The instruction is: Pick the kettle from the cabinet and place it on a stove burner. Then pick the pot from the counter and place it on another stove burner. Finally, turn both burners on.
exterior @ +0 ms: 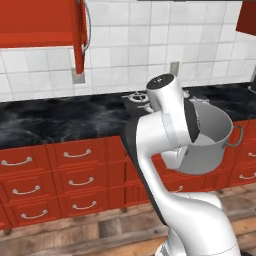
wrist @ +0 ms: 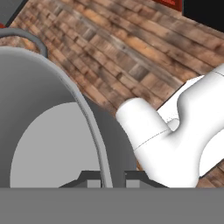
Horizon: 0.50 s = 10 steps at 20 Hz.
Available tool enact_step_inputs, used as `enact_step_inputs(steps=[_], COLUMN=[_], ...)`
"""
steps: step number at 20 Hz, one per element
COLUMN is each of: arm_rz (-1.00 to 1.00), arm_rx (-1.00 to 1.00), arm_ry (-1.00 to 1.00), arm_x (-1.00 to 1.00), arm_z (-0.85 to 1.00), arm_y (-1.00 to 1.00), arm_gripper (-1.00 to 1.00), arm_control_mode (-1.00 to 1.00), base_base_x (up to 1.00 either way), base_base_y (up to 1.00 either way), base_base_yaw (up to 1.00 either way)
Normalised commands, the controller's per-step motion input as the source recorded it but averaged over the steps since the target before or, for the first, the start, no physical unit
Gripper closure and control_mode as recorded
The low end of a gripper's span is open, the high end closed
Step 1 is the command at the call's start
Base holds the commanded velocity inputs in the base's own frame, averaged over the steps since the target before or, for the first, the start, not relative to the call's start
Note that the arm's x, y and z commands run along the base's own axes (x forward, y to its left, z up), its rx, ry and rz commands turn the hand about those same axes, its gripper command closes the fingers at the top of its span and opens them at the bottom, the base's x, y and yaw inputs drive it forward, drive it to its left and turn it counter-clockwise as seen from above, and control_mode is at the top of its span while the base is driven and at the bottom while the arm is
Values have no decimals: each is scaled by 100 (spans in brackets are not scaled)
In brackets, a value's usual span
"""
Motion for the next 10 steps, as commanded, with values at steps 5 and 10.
enact_step_inputs(steps=[5,10], arm_rz=[0,0], arm_rx=[0,0], arm_ry=[0,0], arm_x=[0,0], arm_z=[0,0], arm_y=[0,0], arm_gripper=[100,100], arm_control_mode=[100,100], base_base_x=[48,47], base_base_y=[-36,-51], base_base_yaw=[18,11])
